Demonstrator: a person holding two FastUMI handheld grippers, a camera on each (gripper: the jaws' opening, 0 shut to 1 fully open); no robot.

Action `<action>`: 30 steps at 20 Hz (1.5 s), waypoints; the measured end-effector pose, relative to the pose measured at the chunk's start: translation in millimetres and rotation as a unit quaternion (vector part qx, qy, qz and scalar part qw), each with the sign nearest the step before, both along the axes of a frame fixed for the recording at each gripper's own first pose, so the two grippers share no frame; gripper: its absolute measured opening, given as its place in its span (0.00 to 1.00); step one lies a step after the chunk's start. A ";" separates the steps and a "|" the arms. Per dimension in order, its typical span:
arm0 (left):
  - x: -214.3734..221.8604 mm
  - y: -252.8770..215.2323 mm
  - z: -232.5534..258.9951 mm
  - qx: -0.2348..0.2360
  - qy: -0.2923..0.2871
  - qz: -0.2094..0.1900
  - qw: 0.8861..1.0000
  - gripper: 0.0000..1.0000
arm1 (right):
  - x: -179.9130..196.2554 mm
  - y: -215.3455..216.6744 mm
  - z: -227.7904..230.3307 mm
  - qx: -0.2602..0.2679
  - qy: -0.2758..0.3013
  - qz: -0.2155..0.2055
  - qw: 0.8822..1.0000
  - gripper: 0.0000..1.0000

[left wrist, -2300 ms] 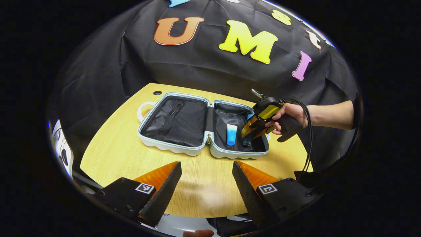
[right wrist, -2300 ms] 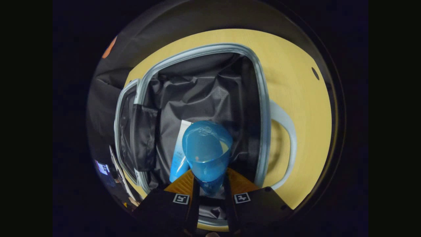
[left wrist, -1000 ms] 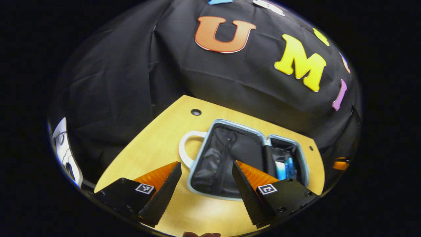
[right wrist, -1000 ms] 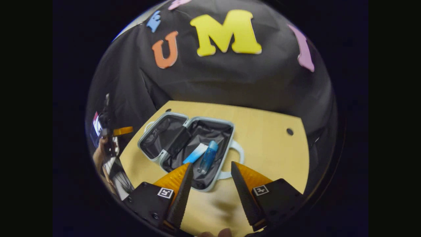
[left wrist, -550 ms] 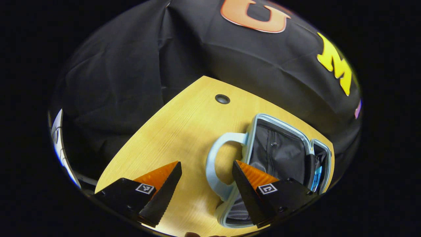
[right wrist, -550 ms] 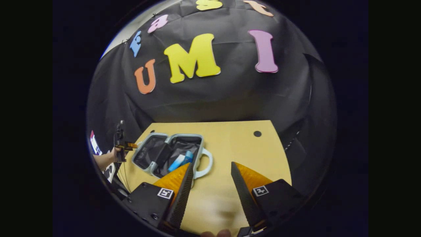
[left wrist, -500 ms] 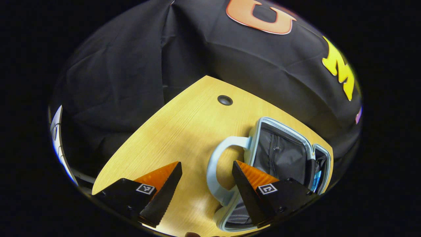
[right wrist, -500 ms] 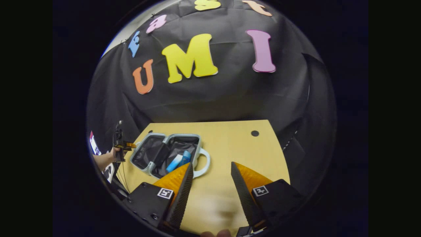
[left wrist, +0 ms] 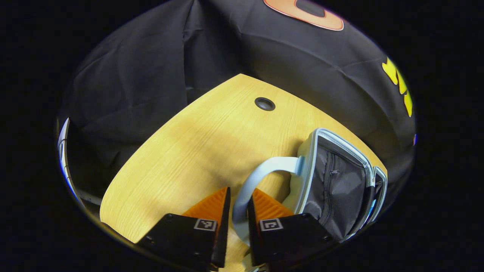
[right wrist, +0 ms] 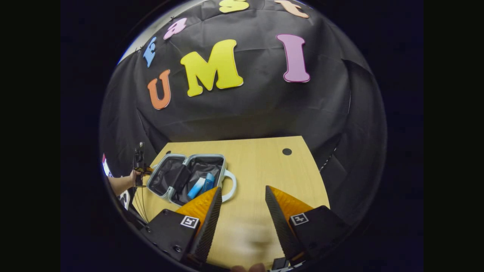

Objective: First open the suitcase, pack the skin care products into it, and then close the suitcase.

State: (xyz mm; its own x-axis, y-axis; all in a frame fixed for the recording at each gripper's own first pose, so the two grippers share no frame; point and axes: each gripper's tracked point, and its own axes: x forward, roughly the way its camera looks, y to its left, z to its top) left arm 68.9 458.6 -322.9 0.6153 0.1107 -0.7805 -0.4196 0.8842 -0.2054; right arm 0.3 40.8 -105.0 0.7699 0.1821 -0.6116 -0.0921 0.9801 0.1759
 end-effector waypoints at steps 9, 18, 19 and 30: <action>-11.8 -5.3 68.3 0.026 0.009 0.004 1.000 0.06 | -2.8 -12.0 25.7 0.009 -0.057 -0.017 0.998 0.65; -9.8 -142.0 257.2 0.060 -0.119 -0.063 0.989 0.04 | -20.2 -36.6 23.7 0.034 -0.103 -0.023 0.994 0.70; -7.4 -168.2 270.7 0.062 -0.134 -0.077 0.986 0.04 | -21.6 -47.4 24.4 0.038 -0.102 -0.029 0.994 0.70; 7.8 -436.3 281.9 0.042 -0.248 -0.174 0.952 0.04 | -43.4 -162.7 39.4 -0.014 -0.122 -0.118 0.985 0.70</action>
State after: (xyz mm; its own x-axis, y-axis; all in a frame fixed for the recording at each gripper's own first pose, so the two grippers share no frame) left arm 76.7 22.3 -41.0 0.9169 -0.1178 -0.3813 0.0319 0.9740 -0.2241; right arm -43.0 -121.9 -65.6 0.9133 -0.0349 -0.4059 0.1038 0.9834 0.1490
